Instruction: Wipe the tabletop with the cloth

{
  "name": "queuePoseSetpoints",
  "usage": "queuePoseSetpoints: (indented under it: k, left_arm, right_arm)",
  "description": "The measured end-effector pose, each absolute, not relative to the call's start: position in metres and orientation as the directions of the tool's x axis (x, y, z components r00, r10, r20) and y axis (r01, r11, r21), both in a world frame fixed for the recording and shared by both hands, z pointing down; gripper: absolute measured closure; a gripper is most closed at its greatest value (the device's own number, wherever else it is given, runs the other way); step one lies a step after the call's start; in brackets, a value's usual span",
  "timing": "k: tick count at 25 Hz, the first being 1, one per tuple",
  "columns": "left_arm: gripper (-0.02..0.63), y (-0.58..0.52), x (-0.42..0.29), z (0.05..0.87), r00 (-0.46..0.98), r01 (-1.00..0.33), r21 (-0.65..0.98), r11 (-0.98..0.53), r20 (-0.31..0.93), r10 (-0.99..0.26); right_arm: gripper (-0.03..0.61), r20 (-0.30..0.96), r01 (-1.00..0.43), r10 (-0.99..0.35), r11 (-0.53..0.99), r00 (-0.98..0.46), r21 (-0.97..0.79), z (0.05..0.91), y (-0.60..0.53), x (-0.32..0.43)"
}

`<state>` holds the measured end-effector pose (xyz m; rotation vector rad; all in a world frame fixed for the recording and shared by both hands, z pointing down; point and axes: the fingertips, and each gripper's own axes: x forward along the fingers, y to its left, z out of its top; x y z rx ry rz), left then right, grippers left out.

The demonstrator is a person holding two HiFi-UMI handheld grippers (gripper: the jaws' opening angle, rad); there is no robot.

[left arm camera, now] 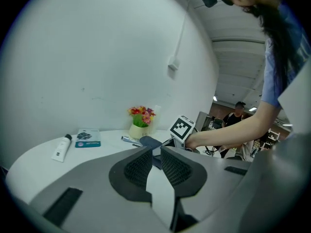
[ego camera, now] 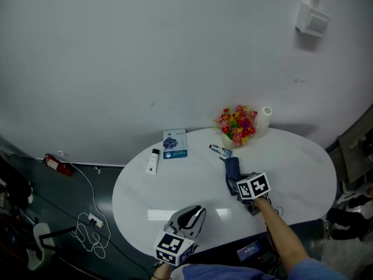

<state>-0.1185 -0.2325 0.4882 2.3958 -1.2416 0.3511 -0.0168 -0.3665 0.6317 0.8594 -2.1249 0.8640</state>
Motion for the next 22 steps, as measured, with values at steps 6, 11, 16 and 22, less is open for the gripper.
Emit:
queuePoseSetpoints:
  k: [6,11,16,22]
  left_arm:
    - [0.565,-0.258,-0.021,0.483,0.622,-0.781,0.252,-0.571,0.393,-0.677]
    - [0.565,-0.27,0.039,0.485,0.65,-0.754,0.248,-0.608,0.41,-0.64]
    - [0.565,-0.278,0.07,0.491,0.647,-0.753,0.242,-0.612,0.435,-0.626]
    - [0.565,-0.276,0.081,0.495,0.634,-0.761,0.227,-0.608,0.464,-0.619]
  right_arm:
    - [0.517,0.789,-0.818,-0.365,0.501,-0.495,-0.282,0.633,-0.405,0.104]
    - [0.517,0.799,-0.873,-0.418,0.415,-0.432,-0.255,0.635,-0.431,0.204]
    - [0.517,0.808,-0.915,-0.462,0.336,-0.365,-0.221,0.642,-0.446,0.291]
    - [0.517,0.822,-0.952,-0.491,0.237,-0.289,-0.193,0.649,-0.448,0.366]
